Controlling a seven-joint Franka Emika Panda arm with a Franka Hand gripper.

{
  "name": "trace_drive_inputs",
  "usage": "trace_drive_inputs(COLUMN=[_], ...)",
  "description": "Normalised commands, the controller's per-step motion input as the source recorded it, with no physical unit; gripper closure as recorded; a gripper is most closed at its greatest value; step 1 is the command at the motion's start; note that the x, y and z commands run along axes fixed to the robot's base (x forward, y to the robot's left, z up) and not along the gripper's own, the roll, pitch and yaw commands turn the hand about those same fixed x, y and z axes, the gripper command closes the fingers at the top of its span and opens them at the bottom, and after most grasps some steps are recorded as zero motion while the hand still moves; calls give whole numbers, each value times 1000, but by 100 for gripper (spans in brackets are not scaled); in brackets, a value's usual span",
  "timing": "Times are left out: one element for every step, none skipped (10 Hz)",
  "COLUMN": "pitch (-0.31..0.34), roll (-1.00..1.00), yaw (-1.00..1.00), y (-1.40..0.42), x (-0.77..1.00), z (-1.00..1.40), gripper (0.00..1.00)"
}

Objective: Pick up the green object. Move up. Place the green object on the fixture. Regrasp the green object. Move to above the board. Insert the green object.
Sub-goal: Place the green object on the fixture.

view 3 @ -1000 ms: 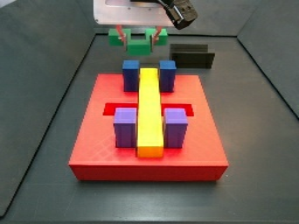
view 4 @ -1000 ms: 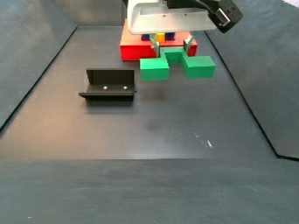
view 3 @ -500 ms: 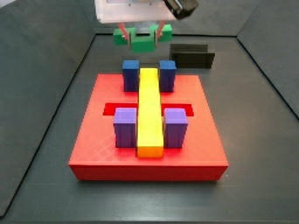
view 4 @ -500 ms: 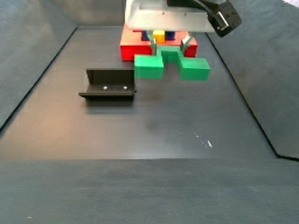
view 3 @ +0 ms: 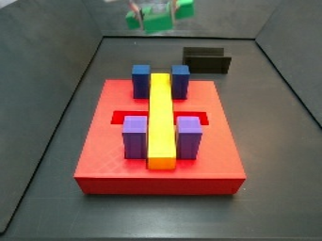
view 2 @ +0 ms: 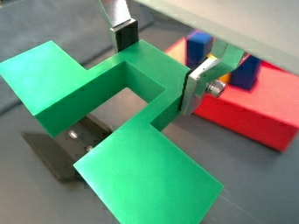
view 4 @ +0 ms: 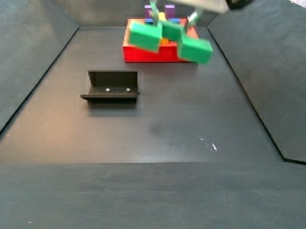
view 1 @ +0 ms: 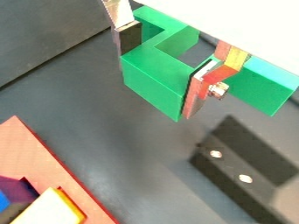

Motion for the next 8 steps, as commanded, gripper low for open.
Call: trace_drive_inputs(pitch=[357,449,474,526,463,263,0,0], roll=[-469,-286,-169,-143,-309,-517,-749,-823], yaw=[0,0,97,151,123,31,0,0], y=[494,434,357,243,100,80,123,106], x=[643,643,571,580,686,551,446,394], z=[414,377,389,429,329,326,280,220], gripper=[100,100,100,100,100,100,100,100])
